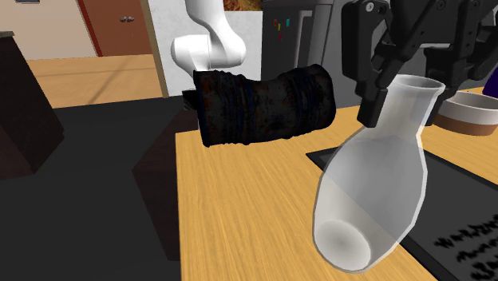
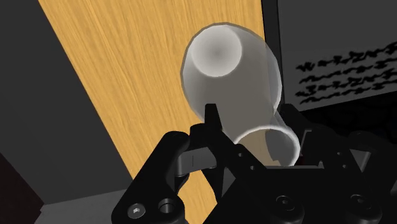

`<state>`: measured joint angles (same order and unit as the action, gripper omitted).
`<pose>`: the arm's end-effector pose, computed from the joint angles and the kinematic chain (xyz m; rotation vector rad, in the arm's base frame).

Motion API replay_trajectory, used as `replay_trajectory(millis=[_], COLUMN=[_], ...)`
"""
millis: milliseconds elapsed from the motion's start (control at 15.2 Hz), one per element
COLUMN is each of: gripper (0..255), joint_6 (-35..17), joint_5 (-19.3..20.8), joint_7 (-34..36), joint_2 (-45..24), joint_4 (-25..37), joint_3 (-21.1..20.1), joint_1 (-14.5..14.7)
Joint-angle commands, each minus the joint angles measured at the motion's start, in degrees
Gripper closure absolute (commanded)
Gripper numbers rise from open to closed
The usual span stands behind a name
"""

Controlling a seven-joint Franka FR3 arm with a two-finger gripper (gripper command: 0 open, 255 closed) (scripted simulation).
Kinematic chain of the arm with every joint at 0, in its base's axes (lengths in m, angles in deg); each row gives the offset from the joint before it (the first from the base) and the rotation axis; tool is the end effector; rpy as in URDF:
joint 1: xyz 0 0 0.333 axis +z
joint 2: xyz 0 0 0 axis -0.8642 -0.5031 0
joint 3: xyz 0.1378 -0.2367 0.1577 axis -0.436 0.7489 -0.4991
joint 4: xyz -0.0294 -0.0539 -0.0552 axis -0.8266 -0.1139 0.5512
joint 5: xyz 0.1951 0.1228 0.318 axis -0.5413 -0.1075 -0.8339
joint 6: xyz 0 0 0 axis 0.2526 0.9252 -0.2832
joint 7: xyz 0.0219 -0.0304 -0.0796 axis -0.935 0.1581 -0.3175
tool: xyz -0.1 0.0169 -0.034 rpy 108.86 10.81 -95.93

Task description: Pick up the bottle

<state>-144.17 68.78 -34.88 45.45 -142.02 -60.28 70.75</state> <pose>0.5625 0.3074 0.5270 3.1339 0.1663 0.0822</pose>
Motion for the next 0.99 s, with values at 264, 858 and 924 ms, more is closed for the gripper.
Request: replay_trajectory(millis=[264, 858, 924], gripper=[255, 255, 255], joint_6=[4.67, 11.76, 11.75], joint_5=[0.09, 0.67, 0.67], joint_7=[-0.19, -0.22, -0.22], joint_2=[-0.44, -2.12, -2.11], joint_4=[5.11, 13.8, 13.78], joint_3=[-0.08, -0.22, -0.22], joint_1=[0.31, 1.17, 1.17])
